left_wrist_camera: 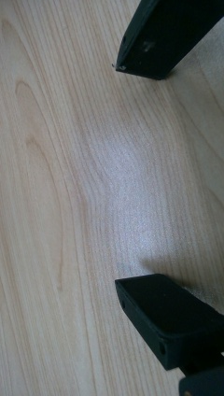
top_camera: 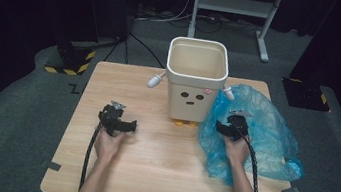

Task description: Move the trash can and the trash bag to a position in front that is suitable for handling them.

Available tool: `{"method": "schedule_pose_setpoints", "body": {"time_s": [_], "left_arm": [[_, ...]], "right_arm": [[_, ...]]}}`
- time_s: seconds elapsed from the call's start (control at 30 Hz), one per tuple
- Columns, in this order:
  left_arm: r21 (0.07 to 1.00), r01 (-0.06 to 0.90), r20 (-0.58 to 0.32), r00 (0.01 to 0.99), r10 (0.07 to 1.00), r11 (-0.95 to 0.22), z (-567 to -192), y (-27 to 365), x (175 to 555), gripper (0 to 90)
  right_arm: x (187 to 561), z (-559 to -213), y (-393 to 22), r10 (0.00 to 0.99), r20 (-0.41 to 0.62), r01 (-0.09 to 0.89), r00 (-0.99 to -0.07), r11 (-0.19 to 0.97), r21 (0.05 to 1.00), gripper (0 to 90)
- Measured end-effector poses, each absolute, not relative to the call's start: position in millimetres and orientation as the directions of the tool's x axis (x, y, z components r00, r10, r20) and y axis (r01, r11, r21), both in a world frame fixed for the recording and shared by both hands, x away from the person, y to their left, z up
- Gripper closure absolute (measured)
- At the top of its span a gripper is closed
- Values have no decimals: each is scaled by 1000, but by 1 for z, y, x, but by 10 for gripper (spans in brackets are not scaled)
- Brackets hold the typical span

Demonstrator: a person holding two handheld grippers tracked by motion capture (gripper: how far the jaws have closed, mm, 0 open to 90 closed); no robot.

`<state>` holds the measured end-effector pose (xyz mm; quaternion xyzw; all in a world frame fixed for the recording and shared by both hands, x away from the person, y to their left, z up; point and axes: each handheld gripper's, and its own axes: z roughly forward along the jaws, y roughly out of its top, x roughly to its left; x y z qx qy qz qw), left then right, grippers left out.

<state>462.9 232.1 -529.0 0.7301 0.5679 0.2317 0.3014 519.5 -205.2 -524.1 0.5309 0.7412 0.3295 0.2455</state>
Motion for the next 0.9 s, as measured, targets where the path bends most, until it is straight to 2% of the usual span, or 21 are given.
{"method": "schedule_pose_setpoints", "body": {"time_s": [0.57,0.63,0.77,0.9], "left_arm": [[696,700,-7,228,974,-158,-528,230,463,10],[689,708,-9,222,975,-155,-526,230,462,34],[694,702,-10,235,972,-163,-523,231,460,153],[695,698,-6,244,970,-172,-523,230,460,164]], "right_arm": [[519,-524,-205,941,-17,619,-337,235,750,301],[519,-524,-205,939,-18,617,-343,239,750,300],[519,-524,-204,935,-17,615,-354,247,749,299],[519,-524,-204,933,-17,615,-359,250,748,299]]}}
